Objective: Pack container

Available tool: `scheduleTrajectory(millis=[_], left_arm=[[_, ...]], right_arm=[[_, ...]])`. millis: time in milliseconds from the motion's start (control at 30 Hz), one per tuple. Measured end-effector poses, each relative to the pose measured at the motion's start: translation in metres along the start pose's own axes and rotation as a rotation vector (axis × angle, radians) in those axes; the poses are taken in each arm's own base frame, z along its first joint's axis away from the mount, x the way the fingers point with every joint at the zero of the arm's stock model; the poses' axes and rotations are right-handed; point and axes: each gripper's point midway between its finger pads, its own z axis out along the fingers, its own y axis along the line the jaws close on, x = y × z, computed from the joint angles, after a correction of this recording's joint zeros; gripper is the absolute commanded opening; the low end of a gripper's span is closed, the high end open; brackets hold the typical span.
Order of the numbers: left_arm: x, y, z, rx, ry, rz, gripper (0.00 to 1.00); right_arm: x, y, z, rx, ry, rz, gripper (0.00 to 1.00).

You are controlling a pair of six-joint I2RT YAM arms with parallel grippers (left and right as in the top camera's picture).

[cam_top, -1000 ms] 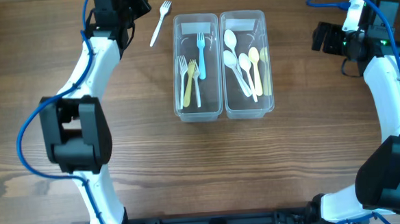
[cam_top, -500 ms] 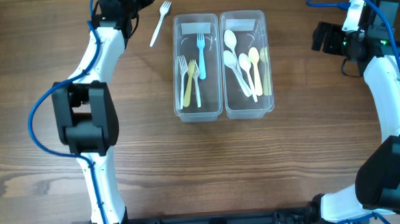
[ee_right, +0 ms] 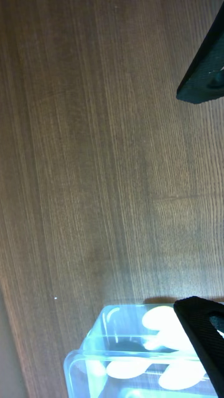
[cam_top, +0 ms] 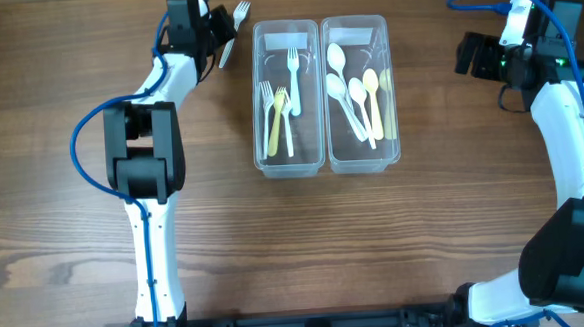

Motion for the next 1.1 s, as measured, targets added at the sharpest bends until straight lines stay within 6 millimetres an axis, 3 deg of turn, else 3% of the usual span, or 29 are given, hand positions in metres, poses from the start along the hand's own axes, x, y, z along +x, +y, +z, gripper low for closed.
scheduleTrajectory(millis=[133, 467, 1100], left_arm=[[0.013, 0.01, 0.005, -0.018, 0.035, -0.013, 0.04], [0.022, 0.008, 0.004, -0.035, 0.086, 0.009, 0.04], [0.0, -0.009, -0.003, 0.089, 0.065, 0.078, 0.04]], right_arm=[[0.0, 0.0, 0.0, 0.0, 0.0, 0.0, 1.0], [0.0, 0.0, 0.0, 0.0, 0.0, 0.0, 1.0], [0.0, 0.0, 0.0, 0.0, 0.0, 0.0, 1.0]])
